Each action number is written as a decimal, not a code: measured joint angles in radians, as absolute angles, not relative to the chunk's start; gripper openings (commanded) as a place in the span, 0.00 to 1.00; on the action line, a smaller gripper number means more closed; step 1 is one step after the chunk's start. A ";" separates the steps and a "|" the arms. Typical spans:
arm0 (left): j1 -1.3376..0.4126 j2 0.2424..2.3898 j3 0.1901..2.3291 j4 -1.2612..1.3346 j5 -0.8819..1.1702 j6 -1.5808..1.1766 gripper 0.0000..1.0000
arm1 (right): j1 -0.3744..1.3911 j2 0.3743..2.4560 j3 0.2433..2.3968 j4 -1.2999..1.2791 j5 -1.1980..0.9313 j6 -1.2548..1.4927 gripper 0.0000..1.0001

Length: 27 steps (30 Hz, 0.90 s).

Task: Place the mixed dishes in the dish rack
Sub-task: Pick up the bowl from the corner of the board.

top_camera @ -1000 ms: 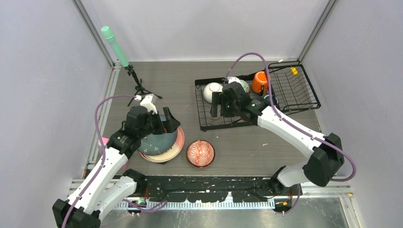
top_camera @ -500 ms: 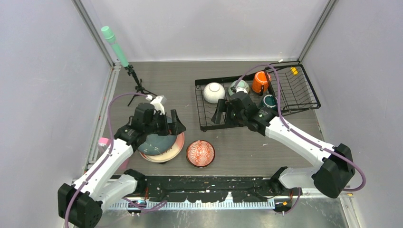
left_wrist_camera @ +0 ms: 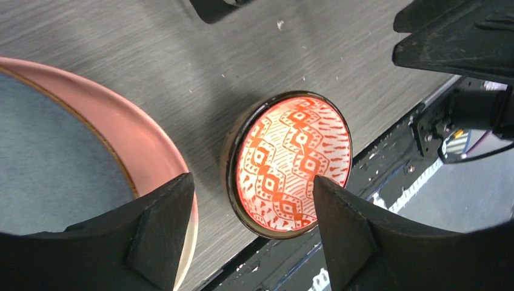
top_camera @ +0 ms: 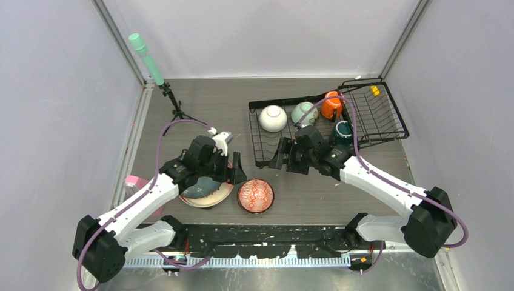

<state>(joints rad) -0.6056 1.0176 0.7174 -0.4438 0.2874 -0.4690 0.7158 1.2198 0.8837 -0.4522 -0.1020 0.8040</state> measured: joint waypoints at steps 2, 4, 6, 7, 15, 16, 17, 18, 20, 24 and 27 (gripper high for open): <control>-0.632 1.032 0.717 -0.444 0.287 -0.468 0.70 | 0.716 1.220 0.863 -0.444 -0.126 0.821 0.75; -0.652 1.042 0.717 -0.445 0.284 -0.468 0.69 | 0.716 1.220 0.846 -0.433 -0.146 0.835 0.75; -0.672 1.048 0.717 -0.446 0.279 -0.472 0.68 | 0.716 1.220 0.831 -0.422 -0.159 0.847 0.74; -0.680 1.049 0.717 -0.445 0.278 -0.474 0.68 | 0.716 1.220 0.824 -0.417 -0.163 0.852 0.74; -0.736 1.061 0.717 -0.444 0.260 -0.521 0.64 | 0.716 1.220 0.798 -0.396 -0.175 0.873 0.72; -0.741 1.066 0.717 -0.444 0.253 -0.524 0.63 | 0.716 1.220 0.797 -0.395 -0.175 0.875 0.72; -0.744 1.070 0.717 -0.445 0.247 -0.525 0.64 | 0.716 1.220 0.796 -0.393 -0.175 0.875 0.72; -0.748 1.073 0.717 -0.446 0.235 -0.530 0.64 | 0.716 1.220 0.795 -0.390 -0.175 0.875 0.72; -0.752 1.077 0.717 -0.447 0.222 -0.539 0.64 | 0.716 1.219 0.791 -0.387 -0.175 0.876 0.72; -0.760 1.100 0.717 -0.448 0.205 -0.543 0.63 | 0.716 1.217 0.779 -0.384 -0.175 0.877 0.72; -0.774 1.122 0.717 -0.454 0.199 -0.543 0.63 | 0.716 1.217 0.770 -0.383 -0.175 0.879 0.72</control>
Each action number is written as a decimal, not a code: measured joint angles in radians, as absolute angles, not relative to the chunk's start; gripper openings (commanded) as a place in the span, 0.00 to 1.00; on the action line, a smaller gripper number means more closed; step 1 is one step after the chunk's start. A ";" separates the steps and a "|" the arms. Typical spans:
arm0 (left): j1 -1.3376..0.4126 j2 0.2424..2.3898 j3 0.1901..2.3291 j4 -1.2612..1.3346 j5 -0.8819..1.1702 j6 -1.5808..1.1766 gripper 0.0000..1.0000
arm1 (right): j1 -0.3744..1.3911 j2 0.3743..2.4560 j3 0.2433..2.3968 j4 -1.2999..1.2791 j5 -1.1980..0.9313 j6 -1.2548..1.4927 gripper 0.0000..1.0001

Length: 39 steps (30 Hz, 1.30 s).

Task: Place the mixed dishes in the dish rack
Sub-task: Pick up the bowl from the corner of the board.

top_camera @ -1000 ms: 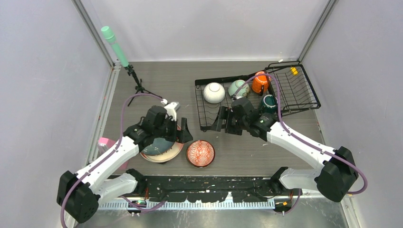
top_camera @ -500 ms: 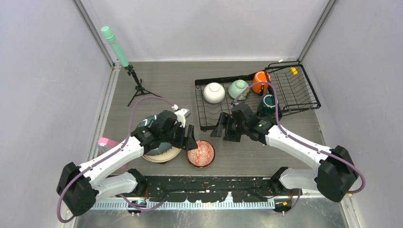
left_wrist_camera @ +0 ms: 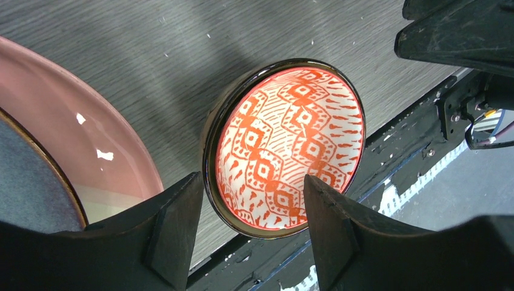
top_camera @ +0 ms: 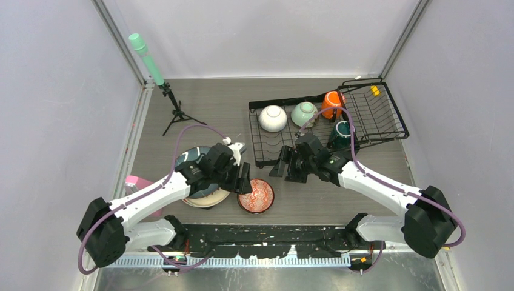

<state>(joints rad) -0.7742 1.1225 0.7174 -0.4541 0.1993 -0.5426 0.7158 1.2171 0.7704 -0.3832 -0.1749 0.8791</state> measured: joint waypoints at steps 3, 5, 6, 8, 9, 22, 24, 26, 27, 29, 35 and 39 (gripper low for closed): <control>-0.782 1.129 0.717 -0.461 0.197 -0.543 0.63 | 0.716 1.217 0.768 -0.382 -0.175 0.881 0.72; -0.786 1.129 0.717 -0.461 0.195 -0.546 0.63 | 0.716 1.217 0.768 -0.382 -0.175 0.882 0.72; -0.786 1.129 0.717 -0.461 0.194 -0.547 0.63 | 0.716 1.217 0.768 -0.382 -0.175 0.882 0.72; -0.786 1.129 0.717 -0.461 0.194 -0.550 0.63 | 0.716 1.217 0.768 -0.382 -0.173 0.882 0.72; -0.786 1.129 0.717 -0.461 0.194 -0.550 0.63 | 0.716 1.217 0.768 -0.382 -0.170 0.883 0.72; -0.786 1.154 0.717 -0.461 0.194 -0.546 0.64 | 0.716 1.193 0.753 -0.376 -0.131 0.897 0.72; -0.786 1.164 0.717 -0.461 0.195 -0.545 0.64 | 0.716 1.193 0.753 -0.373 -0.131 0.898 0.72; -0.786 1.168 0.717 -0.462 0.194 -0.545 0.64 | 0.716 1.193 0.753 -0.374 -0.131 0.898 0.72; -0.786 1.168 0.717 -0.462 0.194 -0.544 0.64 | 0.716 1.193 0.753 -0.374 -0.131 0.898 0.72; -0.786 1.168 0.717 -0.462 0.194 -0.542 0.65 | 0.716 1.193 0.753 -0.374 -0.130 0.898 0.72; -0.786 1.168 0.717 -0.463 0.191 -0.542 0.65 | 0.716 1.193 0.753 -0.374 -0.117 0.898 0.72; -0.786 1.168 0.718 -0.465 0.191 -0.540 0.65 | 0.716 1.193 0.753 -0.374 -0.113 0.898 0.72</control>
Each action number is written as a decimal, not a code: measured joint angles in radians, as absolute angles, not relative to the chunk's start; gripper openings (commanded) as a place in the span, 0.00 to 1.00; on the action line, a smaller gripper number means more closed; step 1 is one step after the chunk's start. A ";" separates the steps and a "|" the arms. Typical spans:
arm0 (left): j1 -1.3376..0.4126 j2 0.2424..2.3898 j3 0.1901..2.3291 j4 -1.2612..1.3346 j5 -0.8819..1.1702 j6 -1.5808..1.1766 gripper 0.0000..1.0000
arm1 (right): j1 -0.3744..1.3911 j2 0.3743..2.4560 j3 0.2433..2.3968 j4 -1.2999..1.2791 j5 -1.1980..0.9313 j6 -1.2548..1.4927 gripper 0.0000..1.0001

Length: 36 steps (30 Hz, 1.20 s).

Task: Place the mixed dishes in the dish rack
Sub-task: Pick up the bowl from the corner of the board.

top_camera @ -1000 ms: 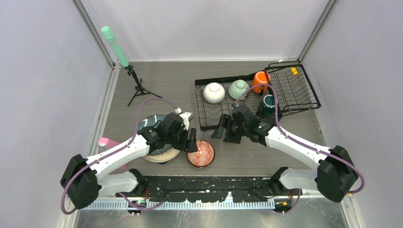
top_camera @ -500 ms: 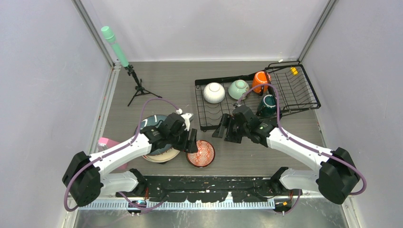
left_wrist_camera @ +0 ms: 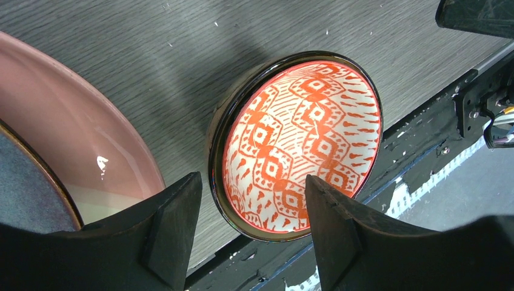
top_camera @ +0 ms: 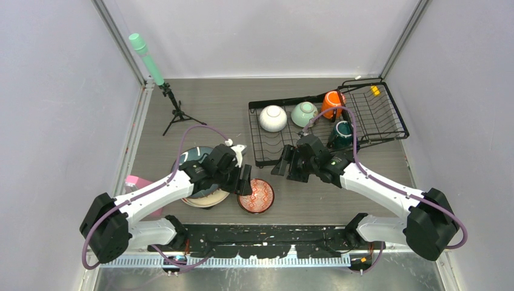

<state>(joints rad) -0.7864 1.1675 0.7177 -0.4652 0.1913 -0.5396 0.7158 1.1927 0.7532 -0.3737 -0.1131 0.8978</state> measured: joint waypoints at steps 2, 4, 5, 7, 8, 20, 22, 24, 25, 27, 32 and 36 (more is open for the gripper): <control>-0.786 1.168 0.718 -0.468 0.191 -0.537 0.65 | 0.716 1.193 0.754 -0.374 -0.112 0.898 0.72; -0.786 1.168 0.719 -0.472 0.191 -0.533 0.65 | 0.716 1.193 0.756 -0.377 -0.110 0.898 0.72; -0.786 1.168 0.719 -0.472 0.191 -0.533 0.65 | 0.716 1.193 0.759 -0.381 -0.109 0.897 0.72; -0.786 1.167 0.720 -0.473 0.191 -0.532 0.64 | 0.716 1.193 0.767 -0.389 -0.106 0.897 0.72; -0.786 1.166 0.720 -0.473 0.192 -0.531 0.64 | 0.716 1.193 0.770 -0.390 -0.104 0.897 0.72; -0.786 1.187 0.720 -0.474 0.202 -0.517 0.57 | 0.716 1.182 0.768 -0.390 -0.089 0.902 0.72; -0.786 1.185 0.720 -0.476 0.201 -0.518 0.63 | 0.716 1.182 0.768 -0.390 -0.090 0.901 0.72; -0.786 1.175 0.720 -0.477 0.196 -0.519 0.65 | 0.716 1.182 0.768 -0.390 -0.090 0.901 0.72; -0.786 1.166 0.720 -0.478 0.189 -0.519 0.65 | 0.716 1.182 0.768 -0.390 -0.090 0.901 0.72; -0.786 1.148 0.720 -0.481 0.174 -0.519 0.66 | 0.716 1.182 0.768 -0.390 -0.090 0.901 0.72; -0.787 1.142 0.750 -0.507 0.149 -0.511 0.65 | 0.716 1.185 0.768 -0.389 -0.091 0.901 0.72; -0.788 1.142 0.761 -0.512 0.154 -0.501 0.57 | 0.716 1.185 0.768 -0.389 -0.097 0.901 0.72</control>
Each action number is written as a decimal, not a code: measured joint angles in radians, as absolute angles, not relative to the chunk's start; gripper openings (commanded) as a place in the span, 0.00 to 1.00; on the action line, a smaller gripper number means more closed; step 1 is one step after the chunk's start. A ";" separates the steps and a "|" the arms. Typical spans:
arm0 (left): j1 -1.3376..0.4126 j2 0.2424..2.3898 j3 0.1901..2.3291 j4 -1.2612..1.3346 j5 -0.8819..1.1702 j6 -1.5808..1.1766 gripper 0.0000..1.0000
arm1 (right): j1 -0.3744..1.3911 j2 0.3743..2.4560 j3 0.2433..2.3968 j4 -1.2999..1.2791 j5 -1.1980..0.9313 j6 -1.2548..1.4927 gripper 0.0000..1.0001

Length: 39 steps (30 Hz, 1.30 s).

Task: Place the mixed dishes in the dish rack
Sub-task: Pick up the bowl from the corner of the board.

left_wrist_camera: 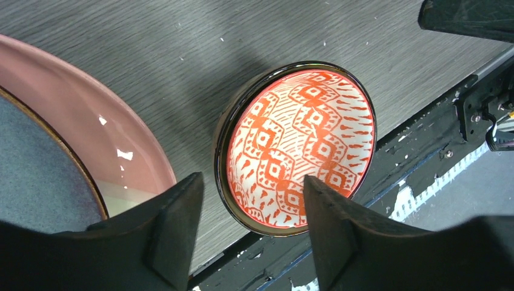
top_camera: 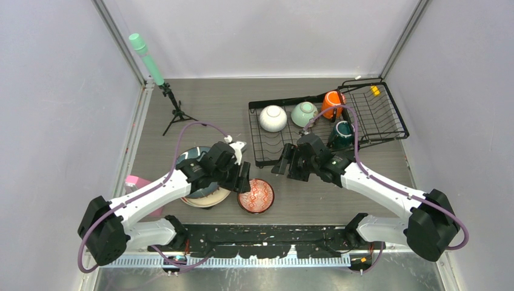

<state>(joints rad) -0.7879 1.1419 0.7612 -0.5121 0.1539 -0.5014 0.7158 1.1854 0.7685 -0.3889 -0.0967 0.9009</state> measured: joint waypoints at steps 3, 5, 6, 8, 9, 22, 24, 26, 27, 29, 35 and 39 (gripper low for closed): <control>-0.788 1.142 0.761 -0.512 0.175 -0.493 0.56 | 0.716 1.185 0.768 -0.389 -0.099 0.901 0.71; -0.788 1.142 0.761 -0.512 0.192 -0.493 0.55 | 0.716 1.187 0.768 -0.388 -0.100 0.901 0.71; -0.788 1.143 0.761 -0.512 0.199 -0.493 0.55 | 0.716 1.190 0.768 -0.387 -0.101 0.901 0.71; -0.788 1.143 0.760 -0.511 0.211 -0.493 0.55 | 0.716 1.195 0.768 -0.385 -0.104 0.901 0.71; -0.788 1.143 0.759 -0.509 0.214 -0.493 0.55 | 0.716 1.198 0.768 -0.385 -0.104 0.901 0.71; -0.788 1.156 0.738 -0.500 0.228 -0.496 0.52 | 0.716 1.200 0.768 -0.379 -0.115 0.902 0.68; -0.788 1.156 0.734 -0.498 0.232 -0.497 0.53 | 0.716 1.210 0.768 -0.371 -0.120 0.902 0.68; -0.789 1.154 0.731 -0.497 0.236 -0.498 0.53 | 0.716 1.222 0.768 -0.367 -0.127 0.902 0.68; -0.790 1.152 0.728 -0.496 0.237 -0.498 0.53 | 0.716 1.228 0.768 -0.366 -0.130 0.902 0.68; -0.790 1.150 0.723 -0.495 0.239 -0.499 0.53 | 0.716 1.238 0.768 -0.366 -0.134 0.904 0.68; -0.792 1.152 0.722 -0.494 0.241 -0.499 0.54 | 0.716 1.243 0.765 -0.347 -0.147 0.919 0.67; -0.801 1.170 0.730 -0.489 0.235 -0.503 0.56 | 0.716 1.244 0.753 -0.336 -0.168 0.923 0.67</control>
<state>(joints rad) -0.8005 1.1698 0.7300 -0.4892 0.2348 -0.5030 0.7158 1.2442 0.7528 -0.3355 -0.1677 0.9234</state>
